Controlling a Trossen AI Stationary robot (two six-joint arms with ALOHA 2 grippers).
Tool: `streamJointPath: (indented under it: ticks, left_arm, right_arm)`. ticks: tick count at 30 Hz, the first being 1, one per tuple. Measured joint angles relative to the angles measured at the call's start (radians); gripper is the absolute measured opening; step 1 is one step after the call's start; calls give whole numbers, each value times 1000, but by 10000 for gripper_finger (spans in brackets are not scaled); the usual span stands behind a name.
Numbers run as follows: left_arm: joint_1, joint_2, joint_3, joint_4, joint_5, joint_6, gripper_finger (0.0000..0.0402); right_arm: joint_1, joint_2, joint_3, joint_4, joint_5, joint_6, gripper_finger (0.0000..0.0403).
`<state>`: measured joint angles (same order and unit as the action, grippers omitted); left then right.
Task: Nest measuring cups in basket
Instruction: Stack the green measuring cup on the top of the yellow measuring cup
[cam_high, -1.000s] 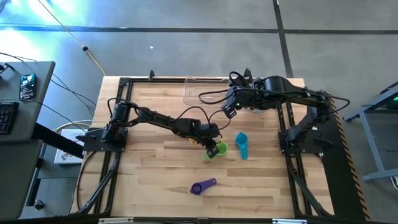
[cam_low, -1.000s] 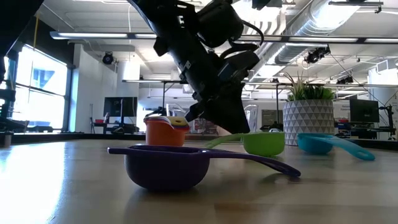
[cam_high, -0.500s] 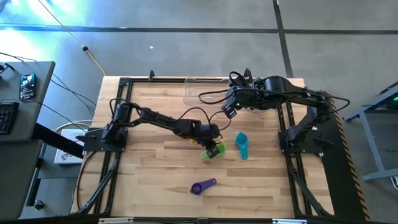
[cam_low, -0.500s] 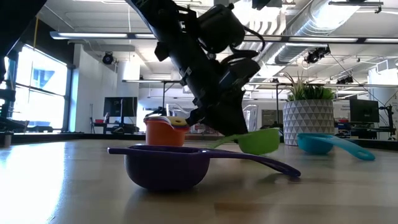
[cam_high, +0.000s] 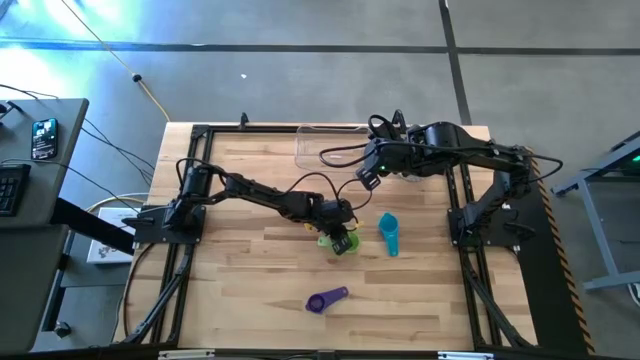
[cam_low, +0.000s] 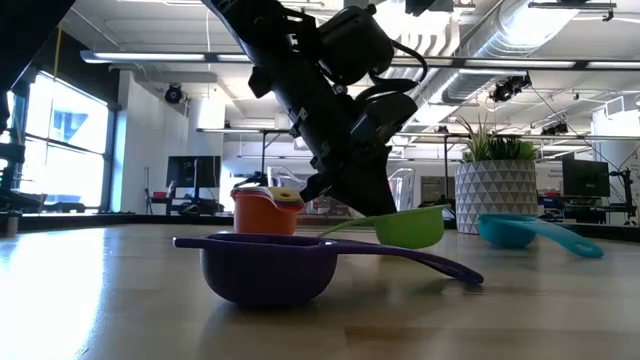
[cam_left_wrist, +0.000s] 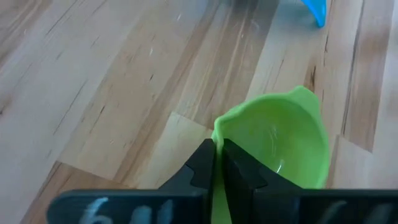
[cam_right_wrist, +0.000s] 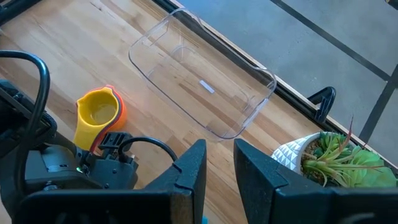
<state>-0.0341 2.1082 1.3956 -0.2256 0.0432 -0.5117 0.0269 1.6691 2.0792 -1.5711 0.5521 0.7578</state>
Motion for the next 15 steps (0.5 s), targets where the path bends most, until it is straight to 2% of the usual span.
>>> streamJointPath:
  ticks: [5, 15]
  left_arm:
    - [1, 0, 24, -36, 53, -22, 6]
    - [1, 0, 166, -268, 49, 7, 5]
  right_arm:
    - [0, 0, 0, 0, 2, -16, 74]
    - [0, 0, 0, 0, 35, -65, 74]
